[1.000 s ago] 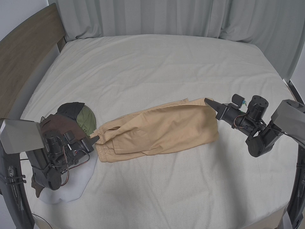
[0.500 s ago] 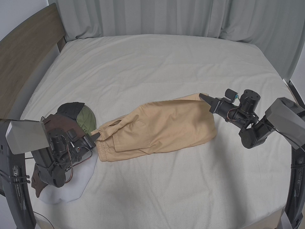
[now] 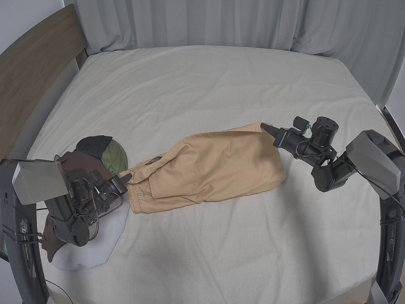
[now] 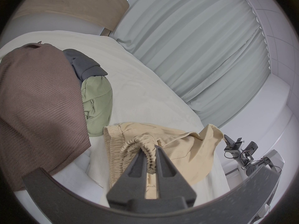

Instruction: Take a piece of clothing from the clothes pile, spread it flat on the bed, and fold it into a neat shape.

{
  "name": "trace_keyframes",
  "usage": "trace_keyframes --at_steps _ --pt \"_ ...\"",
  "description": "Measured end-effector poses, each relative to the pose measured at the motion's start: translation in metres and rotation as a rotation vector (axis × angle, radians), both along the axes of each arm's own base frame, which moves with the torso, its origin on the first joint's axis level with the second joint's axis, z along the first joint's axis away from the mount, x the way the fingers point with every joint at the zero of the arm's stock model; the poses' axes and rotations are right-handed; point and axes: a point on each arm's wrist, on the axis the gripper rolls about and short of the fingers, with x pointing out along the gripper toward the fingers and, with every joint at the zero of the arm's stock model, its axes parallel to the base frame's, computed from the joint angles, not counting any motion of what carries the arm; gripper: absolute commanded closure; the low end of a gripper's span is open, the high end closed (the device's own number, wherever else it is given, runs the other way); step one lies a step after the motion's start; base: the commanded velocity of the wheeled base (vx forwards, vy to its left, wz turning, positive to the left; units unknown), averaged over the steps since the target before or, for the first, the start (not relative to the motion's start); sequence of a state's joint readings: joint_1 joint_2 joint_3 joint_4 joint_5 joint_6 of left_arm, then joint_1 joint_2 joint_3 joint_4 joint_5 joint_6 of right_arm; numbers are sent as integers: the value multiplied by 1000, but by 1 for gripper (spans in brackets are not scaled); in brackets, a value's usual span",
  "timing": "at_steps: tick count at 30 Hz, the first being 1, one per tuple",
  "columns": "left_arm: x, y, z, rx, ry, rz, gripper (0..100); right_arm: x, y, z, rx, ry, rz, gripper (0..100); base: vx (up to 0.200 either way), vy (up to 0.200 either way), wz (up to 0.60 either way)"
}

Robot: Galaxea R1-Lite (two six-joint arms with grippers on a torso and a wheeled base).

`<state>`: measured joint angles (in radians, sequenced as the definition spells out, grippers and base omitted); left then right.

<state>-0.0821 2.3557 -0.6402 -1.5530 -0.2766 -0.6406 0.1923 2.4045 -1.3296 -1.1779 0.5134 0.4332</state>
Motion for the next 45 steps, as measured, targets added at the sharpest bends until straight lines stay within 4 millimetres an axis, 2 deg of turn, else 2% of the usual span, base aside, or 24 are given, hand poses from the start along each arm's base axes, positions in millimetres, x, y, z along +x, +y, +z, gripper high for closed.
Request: trace_keyframes --at_steps 9,10,11,12,19,28,34,45 --pt "5 5 -2 0 -8 16 100 11 2 -5 2 -14 -2 100 0 0 0" --pt "5 5 -2 0 -8 16 100 12 1 -6 1 -14 -3 0 0 0 0" --pt "5 5 -2 0 -7 17 100 12 1 -6 1 -14 -4 0 0 0 0" --pt "5 5 -3 0 -7 18 0 12 1 -7 1 -13 -4 0 0 0 0" --pt "9 9 -3 0 -16 36 0 13 4 -9 -5 -22 -5 0 0 0 0" --pt "12 14 0 2 -31 75 0 3 6 -24 -75 -9 -4 0 0 0 0" --pt "11 14 6 -11 -41 79 0 -12 13 -32 -97 36 20 0 0 0 0" --pt "-3 4 38 -46 -89 45 0 -49 31 -40 -116 54 60 0 0 0 0"
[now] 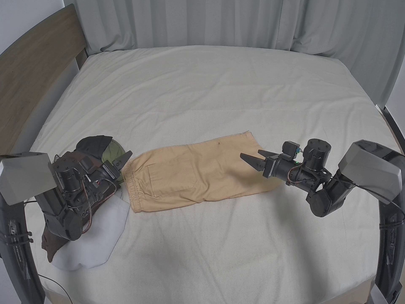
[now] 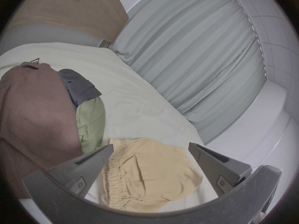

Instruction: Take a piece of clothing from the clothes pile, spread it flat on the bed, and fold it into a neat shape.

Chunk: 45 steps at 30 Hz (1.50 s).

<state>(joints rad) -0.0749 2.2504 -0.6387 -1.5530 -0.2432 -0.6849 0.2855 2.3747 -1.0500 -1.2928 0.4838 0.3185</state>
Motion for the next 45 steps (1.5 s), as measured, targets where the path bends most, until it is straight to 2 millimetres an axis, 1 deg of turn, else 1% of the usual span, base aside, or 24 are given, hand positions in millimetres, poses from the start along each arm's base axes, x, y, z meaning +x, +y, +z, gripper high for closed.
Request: trace_keyframes --at_steps 5,9,16,25,35,41,45 --pt "-8 -8 16 -3 -32 -26 0 -12 2 -7 -5 12 10 0 0 0 0" --pt "-17 -19 27 -3 -55 -58 0 -21 3 -14 -11 33 17 0 0 0 0" --pt "-27 -26 35 23 -73 -85 0 -30 1 -26 -24 75 12 0 0 0 0" --pt "-38 -41 31 111 -78 -139 0 -36 -3 -42 -39 119 -9 0 0 0 0" --pt "-48 -41 23 275 -96 -161 0 -46 -6 -59 -60 189 -12 0 0 0 0" --pt "-56 -40 16 420 -112 -190 0 -47 -7 -72 -72 227 -15 0 0 0 0" --pt "-61 -38 12 478 -114 -205 0 -48 -8 -82 -80 251 -16 0 0 0 0"
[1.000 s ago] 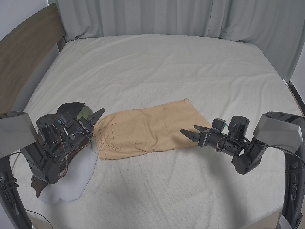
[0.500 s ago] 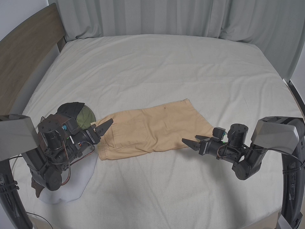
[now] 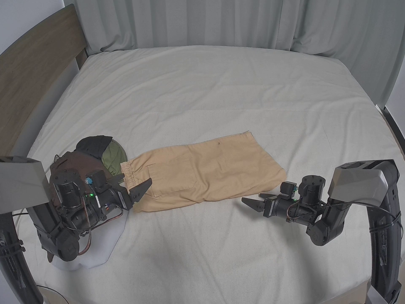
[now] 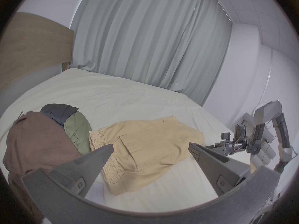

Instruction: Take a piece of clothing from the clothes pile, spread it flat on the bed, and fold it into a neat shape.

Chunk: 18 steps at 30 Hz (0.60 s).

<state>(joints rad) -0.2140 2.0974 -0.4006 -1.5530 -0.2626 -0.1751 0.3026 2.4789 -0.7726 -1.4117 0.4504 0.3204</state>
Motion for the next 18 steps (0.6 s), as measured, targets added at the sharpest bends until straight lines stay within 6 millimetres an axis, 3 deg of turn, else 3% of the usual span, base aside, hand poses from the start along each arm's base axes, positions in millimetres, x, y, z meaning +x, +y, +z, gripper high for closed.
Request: trace_keyframes --at_steps 11,18 --pt "-3 4 -4 78 -16 -1 0 3 -3 -16 -17 29 -44 0 0 0 0" --pt "-3 5 -5 85 -15 -2 0 18 1 -19 12 25 -97 0 0 0 0"
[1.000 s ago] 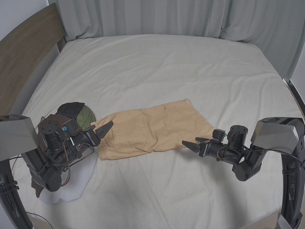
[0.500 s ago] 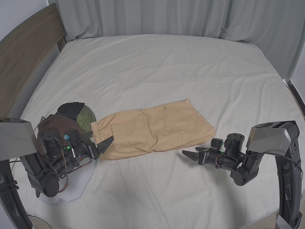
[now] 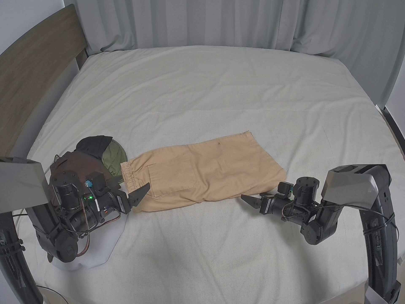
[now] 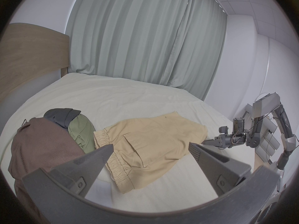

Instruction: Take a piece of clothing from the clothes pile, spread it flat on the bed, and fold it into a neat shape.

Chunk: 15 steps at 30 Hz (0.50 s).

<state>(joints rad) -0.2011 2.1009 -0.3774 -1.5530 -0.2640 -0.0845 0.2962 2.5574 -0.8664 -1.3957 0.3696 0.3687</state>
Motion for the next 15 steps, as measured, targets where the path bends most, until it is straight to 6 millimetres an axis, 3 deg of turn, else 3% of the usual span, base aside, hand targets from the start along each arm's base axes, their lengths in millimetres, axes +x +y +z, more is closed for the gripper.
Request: trace_keyframes --at_steps 15 --pt "1 -1 0 0 -5 -1 0 34 15 -4 108 13 -82 0 0 0 0"
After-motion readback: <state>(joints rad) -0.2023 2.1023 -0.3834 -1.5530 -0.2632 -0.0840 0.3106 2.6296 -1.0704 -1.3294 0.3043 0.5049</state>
